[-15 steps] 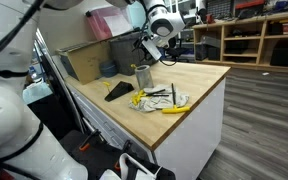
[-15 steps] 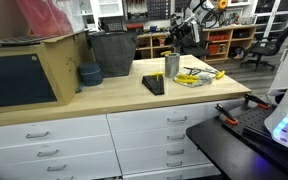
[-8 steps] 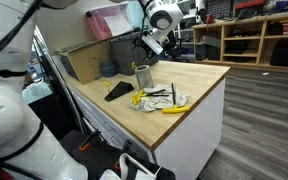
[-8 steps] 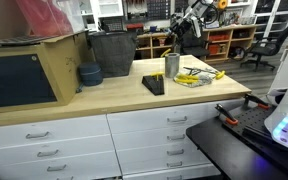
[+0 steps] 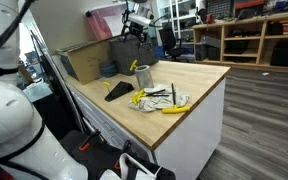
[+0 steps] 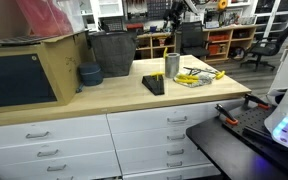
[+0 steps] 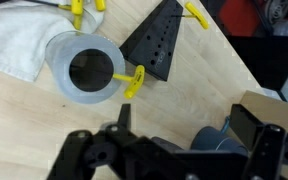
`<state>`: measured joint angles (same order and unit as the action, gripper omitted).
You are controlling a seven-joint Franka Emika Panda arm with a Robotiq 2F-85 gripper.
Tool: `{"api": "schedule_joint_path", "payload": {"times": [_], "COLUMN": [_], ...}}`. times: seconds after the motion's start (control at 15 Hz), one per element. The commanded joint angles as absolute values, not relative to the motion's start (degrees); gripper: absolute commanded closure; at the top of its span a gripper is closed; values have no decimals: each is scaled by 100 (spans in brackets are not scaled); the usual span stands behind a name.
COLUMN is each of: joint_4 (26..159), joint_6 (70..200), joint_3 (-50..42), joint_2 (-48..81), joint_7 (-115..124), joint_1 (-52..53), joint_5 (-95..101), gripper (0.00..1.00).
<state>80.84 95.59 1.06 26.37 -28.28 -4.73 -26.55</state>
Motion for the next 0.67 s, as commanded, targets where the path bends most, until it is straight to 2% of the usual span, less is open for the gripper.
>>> {"api": "schedule_joint_path", "payload": {"times": [0.0, 0.6], "joint_4": [7803, 8249], "joint_6": [9368, 9646], "joint_3": [183, 204], "joint_2": [2463, 2459], "joint_7": [-2106, 3], "joint_1": [-77, 689], "joint_5": [-1497, 196], "gripper": [0, 0]}}
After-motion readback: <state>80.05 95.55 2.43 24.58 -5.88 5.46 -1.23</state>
